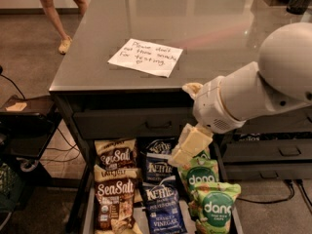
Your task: Pick brown chip bag from middle drawer and place on counter
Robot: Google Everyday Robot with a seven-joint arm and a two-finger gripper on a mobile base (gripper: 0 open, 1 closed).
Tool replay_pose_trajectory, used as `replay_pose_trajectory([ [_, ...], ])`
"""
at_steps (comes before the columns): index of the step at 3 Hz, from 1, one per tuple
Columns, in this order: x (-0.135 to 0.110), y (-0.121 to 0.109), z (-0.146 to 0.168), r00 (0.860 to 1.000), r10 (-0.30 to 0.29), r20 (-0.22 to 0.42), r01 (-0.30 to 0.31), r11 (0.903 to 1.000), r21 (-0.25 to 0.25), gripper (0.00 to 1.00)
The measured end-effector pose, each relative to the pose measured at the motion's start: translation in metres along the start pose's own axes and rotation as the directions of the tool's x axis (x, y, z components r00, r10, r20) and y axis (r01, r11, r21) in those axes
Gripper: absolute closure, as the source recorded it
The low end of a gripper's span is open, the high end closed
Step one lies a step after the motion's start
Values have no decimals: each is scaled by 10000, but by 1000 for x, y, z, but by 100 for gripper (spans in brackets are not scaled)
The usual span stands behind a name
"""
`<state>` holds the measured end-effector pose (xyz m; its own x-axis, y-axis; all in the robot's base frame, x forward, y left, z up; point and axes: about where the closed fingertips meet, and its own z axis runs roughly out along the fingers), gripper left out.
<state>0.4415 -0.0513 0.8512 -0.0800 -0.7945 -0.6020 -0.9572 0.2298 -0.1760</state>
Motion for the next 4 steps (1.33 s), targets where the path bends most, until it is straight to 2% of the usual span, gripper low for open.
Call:
replay_pose_trajectory([
  [1, 1, 8, 30, 9996, -3, 283, 7, 9999, -136, 0],
  [4, 4, 30, 153, 9958, -366, 836, 447, 9943, -972, 0],
])
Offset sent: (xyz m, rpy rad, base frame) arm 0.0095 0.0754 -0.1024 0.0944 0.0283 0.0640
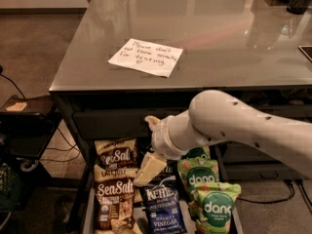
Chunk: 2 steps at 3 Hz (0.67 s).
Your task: Pick brown chip bag from middle drawer and place on counter
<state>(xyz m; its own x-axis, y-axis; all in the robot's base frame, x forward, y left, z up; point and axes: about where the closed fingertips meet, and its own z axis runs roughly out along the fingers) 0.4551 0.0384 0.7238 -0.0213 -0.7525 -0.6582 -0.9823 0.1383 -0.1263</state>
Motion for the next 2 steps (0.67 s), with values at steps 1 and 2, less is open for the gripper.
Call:
replay_pose_trajectory([
  [1, 14, 1, 37, 9999, -9, -114, 6, 9996, -290, 0],
  [2, 33, 5, 80, 9993, 181, -312, -201, 9977, -642, 0],
])
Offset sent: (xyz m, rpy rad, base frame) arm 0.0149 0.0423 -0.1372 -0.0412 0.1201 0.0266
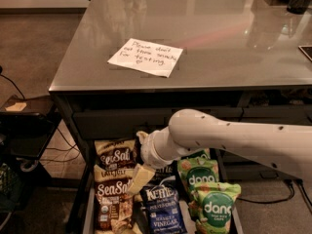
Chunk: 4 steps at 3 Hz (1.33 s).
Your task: Pick brown chip bag from middle drawer and place on counter
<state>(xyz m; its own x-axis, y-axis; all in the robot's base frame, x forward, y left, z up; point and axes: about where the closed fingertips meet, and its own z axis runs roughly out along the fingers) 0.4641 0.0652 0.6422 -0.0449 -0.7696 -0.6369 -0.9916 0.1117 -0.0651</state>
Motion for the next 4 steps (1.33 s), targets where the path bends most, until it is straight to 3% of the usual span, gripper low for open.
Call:
replay_pose_trajectory([
  [2, 7, 3, 9, 9993, -202, -313, 198, 9997, -142, 0],
  [4, 46, 5, 64, 9953, -481, -835, 434, 9974, -567, 0],
])
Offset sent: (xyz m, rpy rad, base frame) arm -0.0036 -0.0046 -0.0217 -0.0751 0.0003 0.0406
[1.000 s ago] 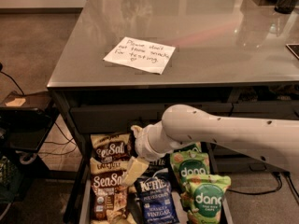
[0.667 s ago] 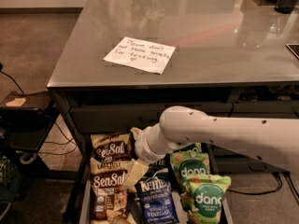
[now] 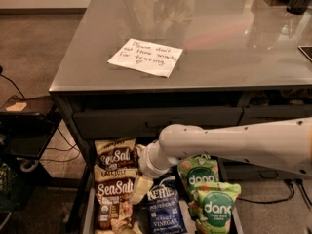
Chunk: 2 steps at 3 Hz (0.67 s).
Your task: Pick brown chip bag from middle drawer and place on counter
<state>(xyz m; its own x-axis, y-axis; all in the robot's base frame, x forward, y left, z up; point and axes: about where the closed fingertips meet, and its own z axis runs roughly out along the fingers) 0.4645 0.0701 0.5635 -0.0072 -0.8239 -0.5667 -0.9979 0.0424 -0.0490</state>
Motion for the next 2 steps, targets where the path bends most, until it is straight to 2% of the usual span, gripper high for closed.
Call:
replay_pose_trajectory([
  [2, 19, -14, 54, 9998, 153, 104, -150, 9996, -245, 0],
])
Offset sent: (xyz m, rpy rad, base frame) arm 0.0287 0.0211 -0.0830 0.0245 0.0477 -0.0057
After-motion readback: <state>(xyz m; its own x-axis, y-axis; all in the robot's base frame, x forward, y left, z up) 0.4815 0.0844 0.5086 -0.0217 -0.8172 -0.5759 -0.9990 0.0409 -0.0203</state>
